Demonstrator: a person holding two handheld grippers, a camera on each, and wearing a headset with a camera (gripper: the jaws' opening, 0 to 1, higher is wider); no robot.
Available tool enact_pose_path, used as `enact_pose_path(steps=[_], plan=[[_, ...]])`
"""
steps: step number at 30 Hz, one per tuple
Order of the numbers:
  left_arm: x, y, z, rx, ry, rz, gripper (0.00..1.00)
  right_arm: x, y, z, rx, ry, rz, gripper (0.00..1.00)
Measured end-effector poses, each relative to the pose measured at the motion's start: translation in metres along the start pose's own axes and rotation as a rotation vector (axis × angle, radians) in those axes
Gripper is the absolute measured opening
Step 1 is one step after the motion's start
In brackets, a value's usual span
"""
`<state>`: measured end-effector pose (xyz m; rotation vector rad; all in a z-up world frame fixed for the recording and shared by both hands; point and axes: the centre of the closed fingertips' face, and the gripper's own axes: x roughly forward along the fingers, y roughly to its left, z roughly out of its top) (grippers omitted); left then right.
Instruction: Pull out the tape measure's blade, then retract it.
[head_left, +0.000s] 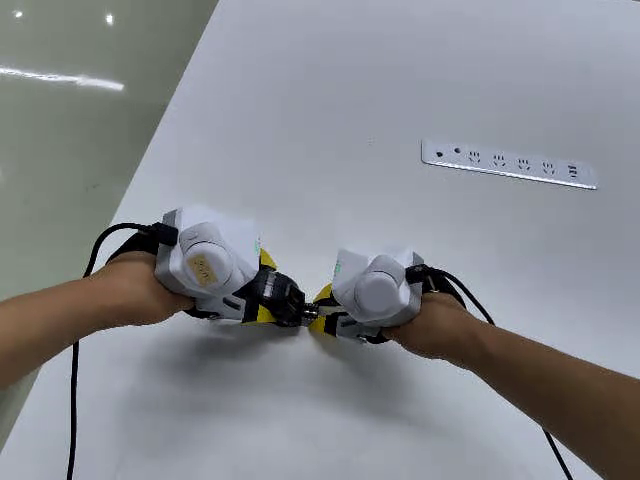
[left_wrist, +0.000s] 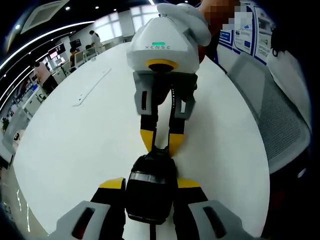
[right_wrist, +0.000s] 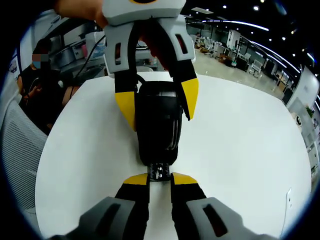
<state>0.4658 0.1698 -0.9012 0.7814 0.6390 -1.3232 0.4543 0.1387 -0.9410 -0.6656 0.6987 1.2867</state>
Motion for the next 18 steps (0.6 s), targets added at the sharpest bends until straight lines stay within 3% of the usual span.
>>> enact_pose_path(steps=[18], plan=[[0.0, -0.0008, -0.0005, 0.017, 0.035, -0.024, 0.32, -0.0014, 0.0006, -0.0007, -0.033, 0.009, 0.012, 0.13]])
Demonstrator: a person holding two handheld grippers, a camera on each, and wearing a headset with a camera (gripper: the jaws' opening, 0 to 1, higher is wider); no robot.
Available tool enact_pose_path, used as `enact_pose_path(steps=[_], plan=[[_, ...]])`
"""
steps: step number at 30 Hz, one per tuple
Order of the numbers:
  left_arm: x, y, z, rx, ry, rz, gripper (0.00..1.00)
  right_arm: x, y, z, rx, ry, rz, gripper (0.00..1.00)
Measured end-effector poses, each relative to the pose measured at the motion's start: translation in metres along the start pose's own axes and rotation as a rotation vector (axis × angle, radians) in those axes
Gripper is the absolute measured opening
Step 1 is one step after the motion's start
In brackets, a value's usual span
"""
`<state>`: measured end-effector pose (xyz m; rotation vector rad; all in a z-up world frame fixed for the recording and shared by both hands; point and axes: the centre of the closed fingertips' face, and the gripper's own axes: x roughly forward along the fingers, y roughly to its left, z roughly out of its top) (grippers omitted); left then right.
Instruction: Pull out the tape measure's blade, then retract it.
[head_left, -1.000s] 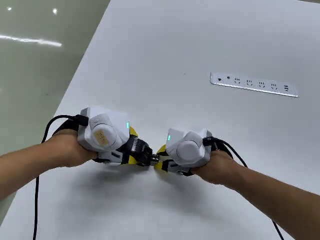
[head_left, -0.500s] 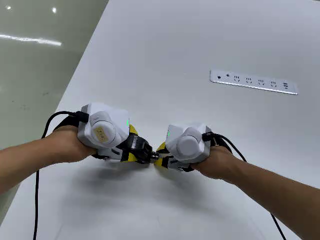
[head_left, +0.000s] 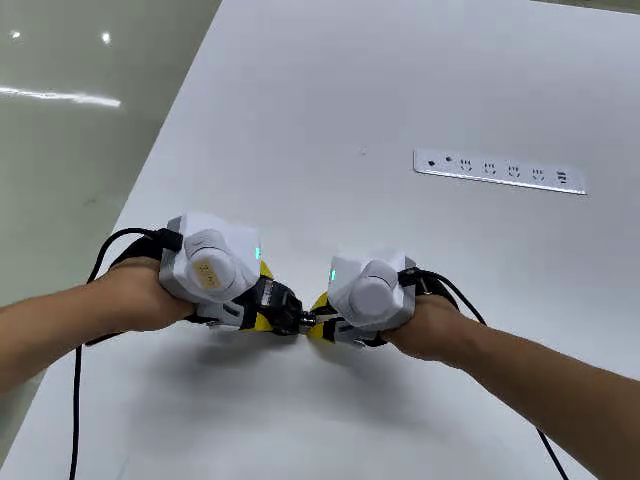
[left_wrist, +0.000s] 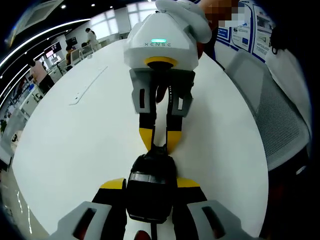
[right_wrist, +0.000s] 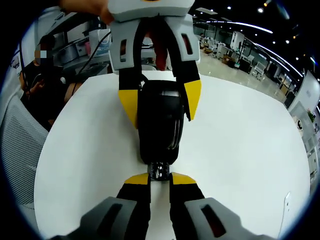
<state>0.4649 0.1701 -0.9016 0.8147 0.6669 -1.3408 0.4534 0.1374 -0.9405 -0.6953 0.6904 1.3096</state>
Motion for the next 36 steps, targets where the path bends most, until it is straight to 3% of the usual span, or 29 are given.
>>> enact_pose_path(steps=[36], plan=[[0.001, 0.002, 0.0, -0.007, 0.017, -0.011, 0.31, -0.012, -0.001, -0.017, 0.052, -0.012, 0.005, 0.12]])
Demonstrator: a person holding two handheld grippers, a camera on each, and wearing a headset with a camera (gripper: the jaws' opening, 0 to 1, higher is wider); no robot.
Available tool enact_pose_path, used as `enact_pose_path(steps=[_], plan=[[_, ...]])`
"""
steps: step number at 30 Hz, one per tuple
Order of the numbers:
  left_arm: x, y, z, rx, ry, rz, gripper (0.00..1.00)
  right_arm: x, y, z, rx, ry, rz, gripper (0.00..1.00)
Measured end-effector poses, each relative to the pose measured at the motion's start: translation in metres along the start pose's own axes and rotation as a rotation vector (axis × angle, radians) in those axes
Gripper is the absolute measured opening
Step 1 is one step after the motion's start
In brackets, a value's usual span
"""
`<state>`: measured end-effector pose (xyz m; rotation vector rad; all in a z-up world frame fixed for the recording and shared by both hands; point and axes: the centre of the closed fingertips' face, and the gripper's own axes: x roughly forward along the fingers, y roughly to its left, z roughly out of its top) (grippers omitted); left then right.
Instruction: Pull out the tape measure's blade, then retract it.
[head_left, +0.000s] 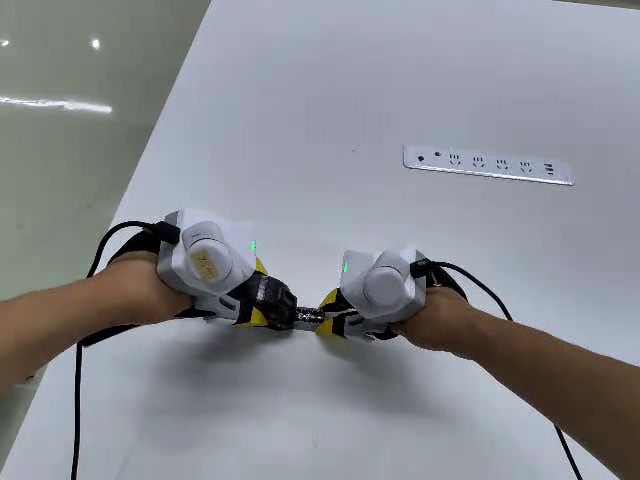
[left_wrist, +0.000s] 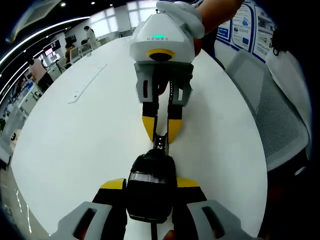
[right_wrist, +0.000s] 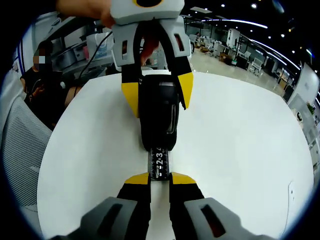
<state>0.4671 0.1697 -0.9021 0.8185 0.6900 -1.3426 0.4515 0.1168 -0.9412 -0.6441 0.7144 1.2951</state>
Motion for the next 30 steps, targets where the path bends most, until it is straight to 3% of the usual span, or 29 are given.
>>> enact_pose_path(steps=[30], plan=[[-0.002, -0.002, 0.003, -0.01, 0.003, -0.005, 0.31, -0.023, -0.002, -0.024, 0.017, 0.021, 0.006, 0.12]])
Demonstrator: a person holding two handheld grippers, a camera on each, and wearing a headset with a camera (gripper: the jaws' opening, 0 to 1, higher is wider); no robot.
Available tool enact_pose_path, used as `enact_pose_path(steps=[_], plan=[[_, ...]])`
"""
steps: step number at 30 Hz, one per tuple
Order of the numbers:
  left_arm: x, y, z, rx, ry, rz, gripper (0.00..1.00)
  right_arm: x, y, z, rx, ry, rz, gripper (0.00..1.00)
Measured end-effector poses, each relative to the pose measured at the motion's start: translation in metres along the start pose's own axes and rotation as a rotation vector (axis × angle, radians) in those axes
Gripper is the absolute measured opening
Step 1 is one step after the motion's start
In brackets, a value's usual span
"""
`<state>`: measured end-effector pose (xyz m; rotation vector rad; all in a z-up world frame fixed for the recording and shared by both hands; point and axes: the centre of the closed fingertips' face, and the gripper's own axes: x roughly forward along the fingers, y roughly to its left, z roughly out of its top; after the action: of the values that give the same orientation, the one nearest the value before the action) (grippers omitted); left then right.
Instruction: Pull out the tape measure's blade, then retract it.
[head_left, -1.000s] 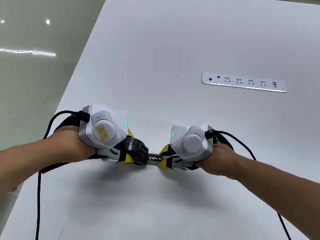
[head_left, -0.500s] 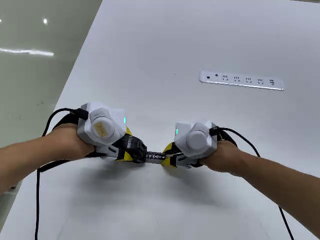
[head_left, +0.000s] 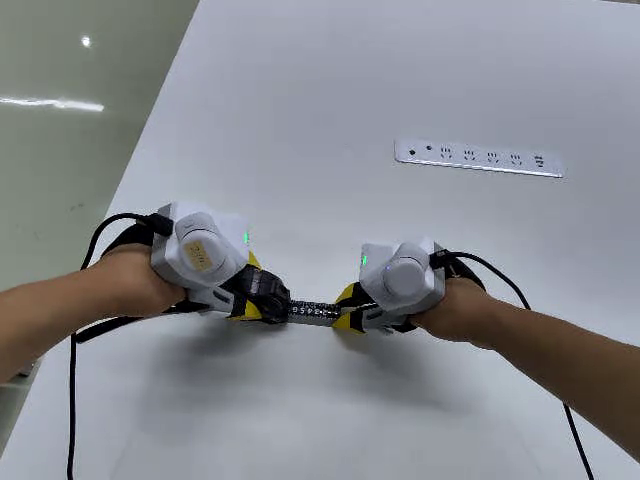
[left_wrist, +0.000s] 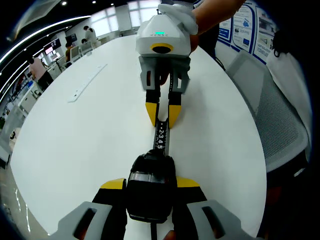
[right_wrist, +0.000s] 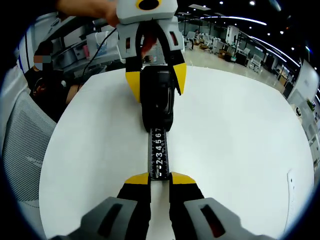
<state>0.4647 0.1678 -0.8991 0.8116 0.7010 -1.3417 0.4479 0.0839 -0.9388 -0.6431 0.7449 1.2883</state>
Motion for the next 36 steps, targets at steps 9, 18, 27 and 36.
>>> enact_pose_path(steps=[9, 18, 27, 36], plan=[[0.0, 0.0, 0.0, -0.001, 0.003, -0.002, 0.31, -0.006, -0.001, -0.009, 0.008, 0.007, -0.003, 0.12], [0.0, 0.0, 0.0, -0.002, 0.005, -0.005, 0.31, -0.01, -0.002, -0.015, 0.021, 0.008, -0.005, 0.12], [0.001, 0.001, -0.001, -0.002, 0.009, -0.007, 0.31, -0.014, -0.003, -0.022, 0.029, 0.012, -0.006, 0.12], [0.001, 0.001, -0.001, -0.003, 0.009, -0.008, 0.31, -0.021, -0.003, -0.029, 0.035, 0.018, -0.01, 0.12]])
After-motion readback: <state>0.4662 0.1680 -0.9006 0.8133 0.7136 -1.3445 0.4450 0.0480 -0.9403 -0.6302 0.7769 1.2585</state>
